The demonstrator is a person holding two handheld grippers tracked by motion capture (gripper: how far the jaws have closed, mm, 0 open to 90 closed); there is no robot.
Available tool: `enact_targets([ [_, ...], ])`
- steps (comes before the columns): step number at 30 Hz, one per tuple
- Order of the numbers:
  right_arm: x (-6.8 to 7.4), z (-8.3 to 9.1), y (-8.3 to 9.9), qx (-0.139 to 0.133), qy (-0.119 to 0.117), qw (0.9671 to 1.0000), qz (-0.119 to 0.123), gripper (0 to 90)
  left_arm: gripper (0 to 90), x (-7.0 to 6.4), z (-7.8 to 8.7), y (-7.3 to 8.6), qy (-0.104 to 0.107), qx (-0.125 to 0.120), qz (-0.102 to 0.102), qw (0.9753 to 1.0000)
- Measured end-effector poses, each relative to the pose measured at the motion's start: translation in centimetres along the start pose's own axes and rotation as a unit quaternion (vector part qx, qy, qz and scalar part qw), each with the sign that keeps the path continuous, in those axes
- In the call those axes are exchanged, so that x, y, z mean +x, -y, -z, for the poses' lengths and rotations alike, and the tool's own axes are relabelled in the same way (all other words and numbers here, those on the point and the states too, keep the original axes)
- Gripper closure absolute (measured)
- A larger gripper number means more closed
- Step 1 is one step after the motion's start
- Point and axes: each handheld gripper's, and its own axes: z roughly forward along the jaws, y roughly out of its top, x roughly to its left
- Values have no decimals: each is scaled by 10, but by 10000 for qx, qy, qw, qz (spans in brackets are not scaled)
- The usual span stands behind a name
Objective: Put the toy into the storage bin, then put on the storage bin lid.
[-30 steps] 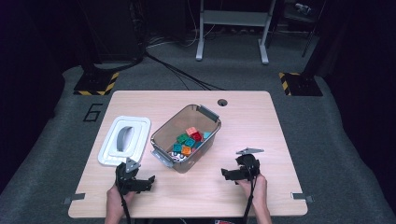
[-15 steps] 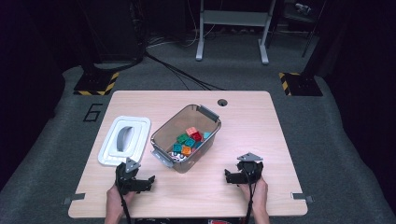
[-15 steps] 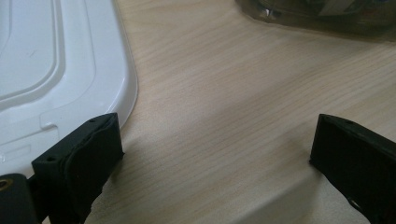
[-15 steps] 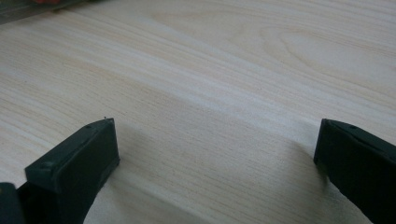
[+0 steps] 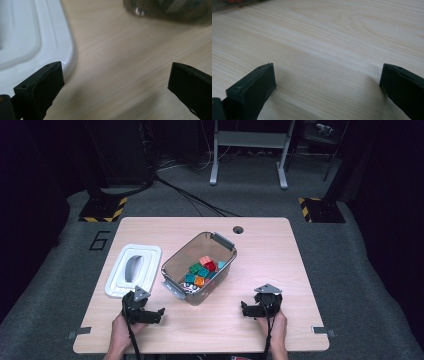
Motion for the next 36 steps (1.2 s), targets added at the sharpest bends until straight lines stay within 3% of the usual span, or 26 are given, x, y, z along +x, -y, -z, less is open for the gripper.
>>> enact_targets([
  [3, 0, 0, 0, 10, 7, 10000, 29, 0, 1, 11, 10, -13, 52, -203, 66, 9998],
  [9, -1, 0, 0, 4, 14, 10000, 25, 0, 1, 47, 14, -39, 15, -259, 376, 9990],
  [14, 0, 0, 0, -1, 11, 10000, -9, 0, 2, 75, 9, -52, -141, -242, 612, 9977],
  [19, 0, 0, 0, -2, 12, 10000, -16, 0, 2, 96, -3, -64, -204, -14, 728, 9971],
  [26, 0, 0, 0, -2, 11, 10000, -13, 0, 0, 111, -22, -79, -261, 227, 779, 9964],
  [29, 0, 0, 0, -5, 12, 10000, -5, 0, 4, 110, -31, -82, -411, 330, 736, 9959],
  [31, 0, 0, 0, -8, 11, 10000, 1, 1, 31, 112, -36, -84, -379, 489, 748, 9953],
  [34, 0, 0, 0, -17, 6, 10000, -8, 3, 96, 118, -40, -88, -523, 467, 961, 9929],
  [36, 0, 0, 0, -4, 13, 10000, -50, 5, 142, 120, -42, -89, -647, 420, 979, 9922],
])
